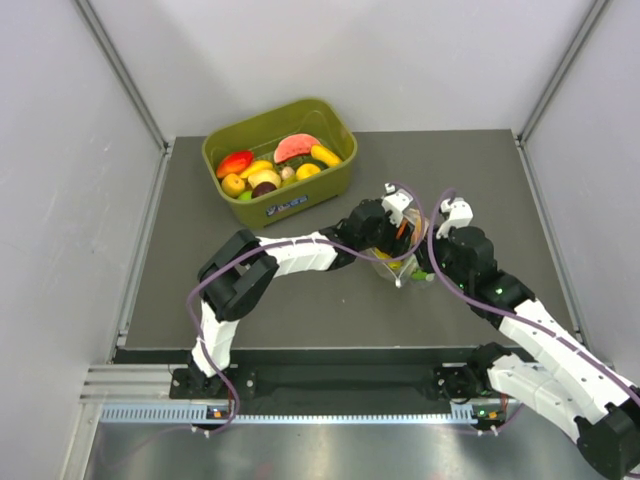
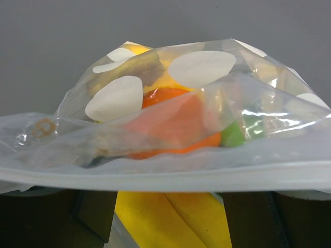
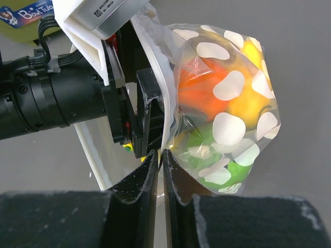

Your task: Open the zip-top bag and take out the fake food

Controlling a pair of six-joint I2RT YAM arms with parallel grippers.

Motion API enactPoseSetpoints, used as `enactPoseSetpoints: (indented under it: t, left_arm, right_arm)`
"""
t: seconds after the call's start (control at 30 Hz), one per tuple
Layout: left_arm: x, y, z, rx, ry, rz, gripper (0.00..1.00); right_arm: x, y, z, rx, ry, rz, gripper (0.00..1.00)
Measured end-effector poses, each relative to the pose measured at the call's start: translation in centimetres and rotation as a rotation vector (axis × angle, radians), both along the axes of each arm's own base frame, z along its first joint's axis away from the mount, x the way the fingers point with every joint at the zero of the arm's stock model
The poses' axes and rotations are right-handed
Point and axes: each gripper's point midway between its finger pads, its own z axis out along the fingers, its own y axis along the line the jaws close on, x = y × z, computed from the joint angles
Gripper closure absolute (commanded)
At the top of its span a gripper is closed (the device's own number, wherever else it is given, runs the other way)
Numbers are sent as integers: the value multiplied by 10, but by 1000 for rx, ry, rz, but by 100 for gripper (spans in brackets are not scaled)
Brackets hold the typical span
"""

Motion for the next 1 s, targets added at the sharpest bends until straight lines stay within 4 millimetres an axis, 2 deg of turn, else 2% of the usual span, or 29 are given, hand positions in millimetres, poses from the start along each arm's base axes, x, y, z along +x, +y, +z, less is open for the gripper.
enactPoseSetpoints:
  t: [0.03, 0.13, 0.2, 0.3, 0.47, 0.6, 0.8, 1.0]
  left_arm:
    - [0, 0, 0, 3, 0, 0, 62]
    - [0, 1, -1, 4, 1, 2, 77]
    - [1, 1, -1, 5, 0, 5, 90]
    - [0, 3, 0, 8, 2, 14, 100]
    - [-8, 19, 8, 25, 7, 32, 100]
    - [-18, 32, 29, 14, 0, 35, 100]
    - [-37, 44, 71, -51, -9, 6, 100]
    - [-58, 56, 93, -68, 24, -25, 100]
  right_arm:
    - [0, 0, 1, 1, -2, 0, 91]
    - [-1, -1, 2, 3, -4, -1, 91]
    - [-1, -1, 2, 3, -5, -1, 91]
    - [-1, -1, 1, 2, -4, -1, 91]
    - [-1, -1, 1, 2, -3, -1, 91]
    - [-1, -1, 1, 1, -3, -1, 91]
    - [0, -1, 0, -1, 1, -2, 91]
    - [0, -1, -2, -5, 5, -5, 91]
